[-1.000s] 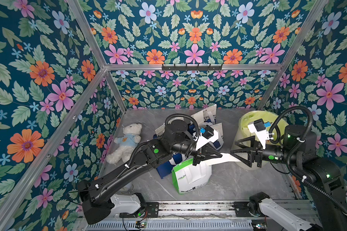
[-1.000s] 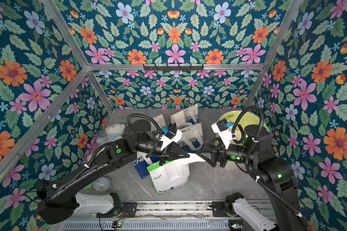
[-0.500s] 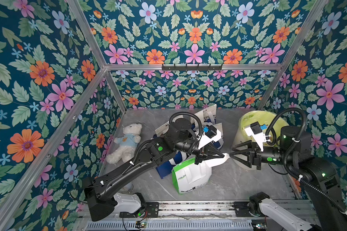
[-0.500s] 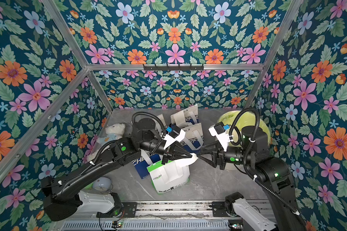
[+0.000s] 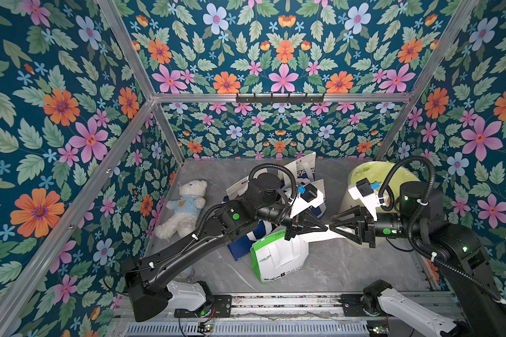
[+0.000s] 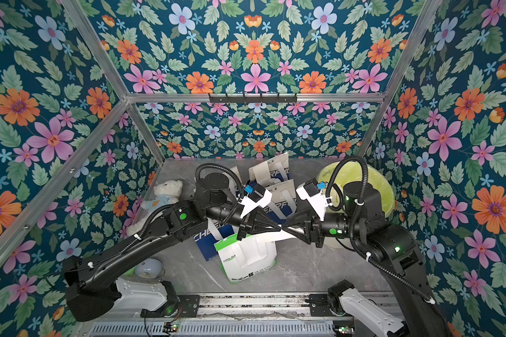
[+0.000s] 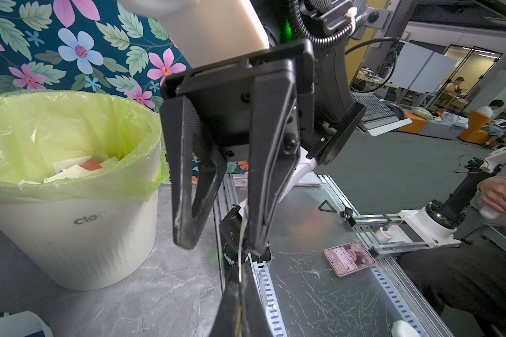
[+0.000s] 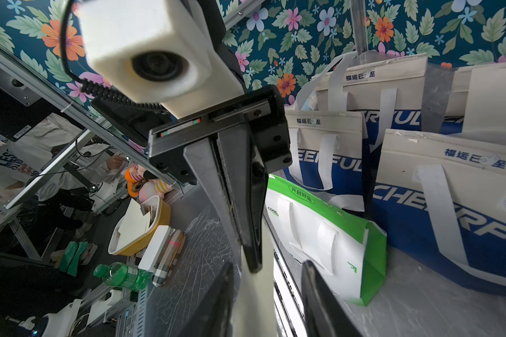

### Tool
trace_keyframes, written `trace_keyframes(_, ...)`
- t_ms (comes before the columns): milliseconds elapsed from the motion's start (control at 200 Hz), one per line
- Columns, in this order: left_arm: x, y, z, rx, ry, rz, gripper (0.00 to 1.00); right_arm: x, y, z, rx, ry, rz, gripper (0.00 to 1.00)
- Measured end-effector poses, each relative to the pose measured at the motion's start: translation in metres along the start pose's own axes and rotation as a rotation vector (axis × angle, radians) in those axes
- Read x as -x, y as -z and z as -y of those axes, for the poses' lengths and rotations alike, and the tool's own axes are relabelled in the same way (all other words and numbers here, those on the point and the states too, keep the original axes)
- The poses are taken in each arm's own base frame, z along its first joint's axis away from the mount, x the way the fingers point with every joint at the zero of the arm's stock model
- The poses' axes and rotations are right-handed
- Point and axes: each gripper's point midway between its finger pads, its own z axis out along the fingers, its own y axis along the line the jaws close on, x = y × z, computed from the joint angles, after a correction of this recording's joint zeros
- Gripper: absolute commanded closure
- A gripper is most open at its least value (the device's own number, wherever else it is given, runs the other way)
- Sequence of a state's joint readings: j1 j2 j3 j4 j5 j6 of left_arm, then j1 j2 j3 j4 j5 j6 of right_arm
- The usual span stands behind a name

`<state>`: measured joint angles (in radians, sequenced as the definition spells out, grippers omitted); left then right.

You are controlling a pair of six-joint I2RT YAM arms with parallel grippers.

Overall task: Shred takeout receipts and throw away
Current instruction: Adjust the takeout receipt.

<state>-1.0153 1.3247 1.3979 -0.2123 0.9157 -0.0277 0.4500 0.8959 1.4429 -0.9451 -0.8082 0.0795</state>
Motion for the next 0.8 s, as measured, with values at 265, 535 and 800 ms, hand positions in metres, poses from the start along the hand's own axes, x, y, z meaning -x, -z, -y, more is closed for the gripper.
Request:
trace_keyframes(265, -0.002, 0.001, 0.0, 0.011, 0.002, -0.001, 1.0, -0.003, -0.003, 0.004, -0.012, -0.008, -0.007, 0.95)
trace_keyframes(535, -0.006, 0.003, -0.006, 0.051, 0.003, -0.001, 0.86, -0.006, -0.008, 0.01, -0.014, -0.076, -0.007, 1.0)
trace_keyframes(800, -0.005, 0.014, -0.012, 0.144, -0.044, 0.049, 0.49, -0.01, -0.003, 0.012, -0.046, -0.104, 0.025, 1.0)
